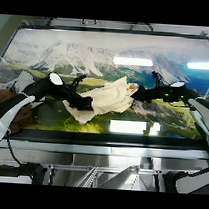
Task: Fold the shirts.
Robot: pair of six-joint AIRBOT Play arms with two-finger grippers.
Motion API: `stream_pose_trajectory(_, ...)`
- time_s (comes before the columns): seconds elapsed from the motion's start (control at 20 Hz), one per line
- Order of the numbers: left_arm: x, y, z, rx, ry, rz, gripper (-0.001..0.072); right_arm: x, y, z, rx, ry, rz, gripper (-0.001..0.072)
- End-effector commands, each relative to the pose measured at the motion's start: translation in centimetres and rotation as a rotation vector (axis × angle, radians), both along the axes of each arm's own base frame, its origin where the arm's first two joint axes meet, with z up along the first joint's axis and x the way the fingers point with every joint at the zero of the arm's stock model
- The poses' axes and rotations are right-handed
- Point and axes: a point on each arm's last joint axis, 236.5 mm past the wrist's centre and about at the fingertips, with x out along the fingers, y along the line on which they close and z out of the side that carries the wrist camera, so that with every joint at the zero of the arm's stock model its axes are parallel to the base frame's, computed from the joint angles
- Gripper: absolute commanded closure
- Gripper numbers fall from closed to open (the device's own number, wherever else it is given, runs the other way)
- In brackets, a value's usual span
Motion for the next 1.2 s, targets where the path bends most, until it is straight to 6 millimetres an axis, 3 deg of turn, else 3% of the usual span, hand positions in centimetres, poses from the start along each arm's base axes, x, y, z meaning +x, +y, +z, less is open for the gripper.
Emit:
stream_pose_trajectory(0.0,3.5,0.1,8.8,-0.066,-0.220,-0.006,0.0688,1.1,-4.6,6.6,-0.025,-0.144,-0.045,0.0696)
stream_pose_trajectory(0.15,6.3,3.3,19.4,-0.112,-0.457,0.081,0.0687,1.7,-10.9,16.3,-0.058,-0.353,-0.156,0.0696)
stream_pose_trajectory(0.25,7.0,6.3,25.5,-0.125,-0.594,0.162,0.0686,1.1,-13.8,23.5,-0.083,-0.515,-0.232,0.0697)
stream_pose_trajectory(0.35,6.1,8.6,30.1,-0.124,-0.709,0.209,0.0686,-0.9,-13.8,31.3,-0.066,-0.714,-0.267,0.0696)
stream_pose_trajectory(0.5,3.3,10.4,35.3,-0.157,-0.830,0.253,0.0686,-6.5,-10.8,41.1,-0.074,-1.027,-0.228,0.0696)
stream_pose_trajectory(0.6,1.4,11.4,37.6,-0.144,-0.902,0.269,0.0685,-10.3,-9.4,45.5,-0.162,-1.214,-0.219,0.0696)
stream_pose_trajectory(0.7,-0.2,12.3,38.7,-0.125,-0.936,0.283,0.0684,-13.0,-9.6,49.0,-0.282,-1.370,-0.279,0.0696)
stream_pose_trajectory(0.8,-0.7,13.4,37.2,-0.106,-0.908,0.318,0.0683,-13.7,-10.5,49.9,-0.372,-1.414,-0.328,0.0696)
stream_pose_trajectory(0.9,-0.3,13.9,32.5,-0.092,-0.783,0.323,0.0683,-12.6,-10.2,47.6,-0.337,-1.325,-0.281,0.0695)
stream_pose_trajectory(1.0,0.4,13.8,27.3,-0.087,-0.647,0.292,0.0683,-11.1,-9.3,42.4,-0.234,-1.130,-0.181,0.0695)
stream_pose_trajectory(1.15,2.1,12.5,20.2,-0.086,-0.493,0.231,0.0683,-9.4,-8.6,31.5,-0.083,-0.790,-0.096,0.0695)
